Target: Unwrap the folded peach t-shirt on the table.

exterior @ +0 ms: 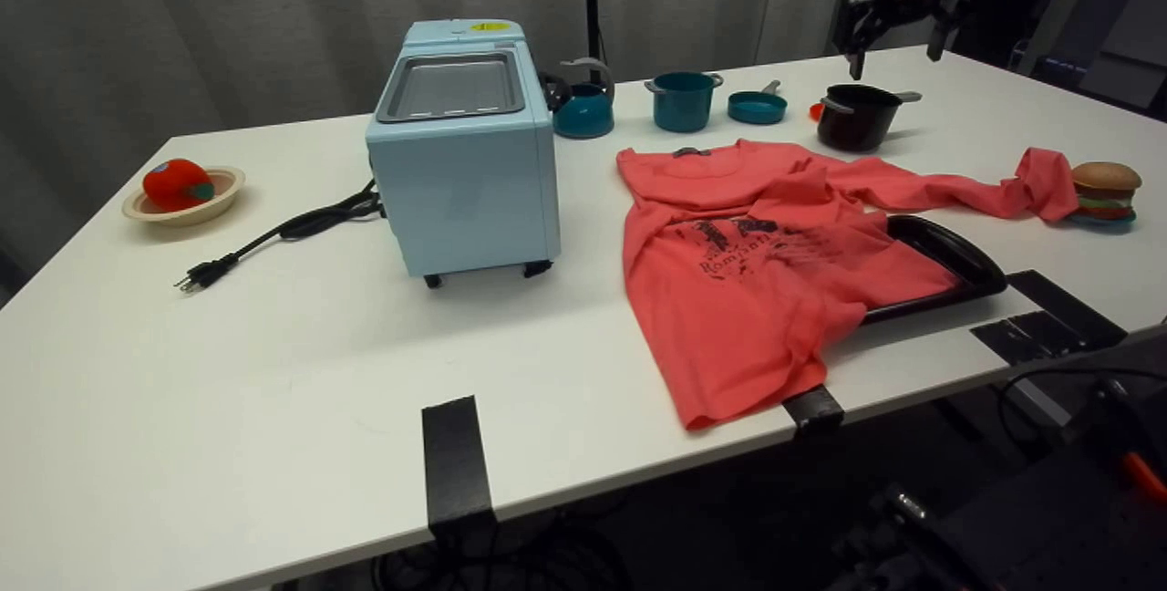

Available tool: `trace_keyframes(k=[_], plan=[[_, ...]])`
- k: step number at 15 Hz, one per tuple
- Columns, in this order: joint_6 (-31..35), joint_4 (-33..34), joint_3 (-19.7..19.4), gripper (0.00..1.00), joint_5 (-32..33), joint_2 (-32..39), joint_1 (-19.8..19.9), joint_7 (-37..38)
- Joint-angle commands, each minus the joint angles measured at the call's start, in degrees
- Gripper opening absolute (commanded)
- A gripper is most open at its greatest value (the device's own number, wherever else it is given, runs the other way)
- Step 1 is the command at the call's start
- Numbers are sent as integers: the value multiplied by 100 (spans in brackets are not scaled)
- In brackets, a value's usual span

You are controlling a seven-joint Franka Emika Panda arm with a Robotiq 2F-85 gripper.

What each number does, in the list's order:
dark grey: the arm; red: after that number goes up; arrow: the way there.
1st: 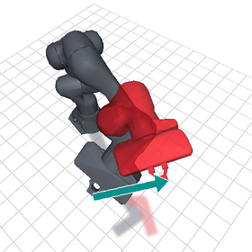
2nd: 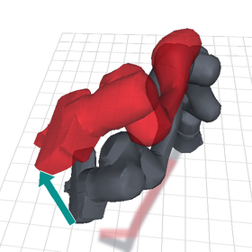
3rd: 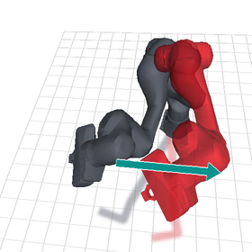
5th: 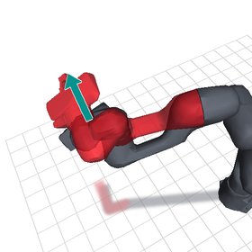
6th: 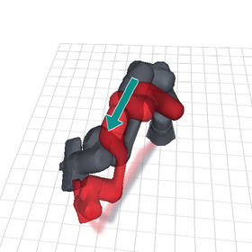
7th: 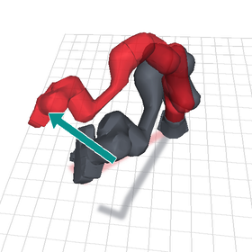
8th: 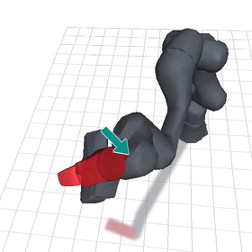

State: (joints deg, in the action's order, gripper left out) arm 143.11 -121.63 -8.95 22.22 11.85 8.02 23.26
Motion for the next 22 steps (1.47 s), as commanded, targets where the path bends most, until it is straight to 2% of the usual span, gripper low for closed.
trace_keyframes(k=[1, 9, 16, 18, 22], plan=[[343, 38, 35, 100, -685, 483, -31, -462], [615, 112, 194, 100, -1681, 1289, -64, -977], [1179, 396, 202, 100, -1849, 1806, -145, -1009], [1233, 458, 232, 74, -1923, 1909, -132, -1015], [1171, 533, 284, 42, -2159, 2026, -106, -1023]])
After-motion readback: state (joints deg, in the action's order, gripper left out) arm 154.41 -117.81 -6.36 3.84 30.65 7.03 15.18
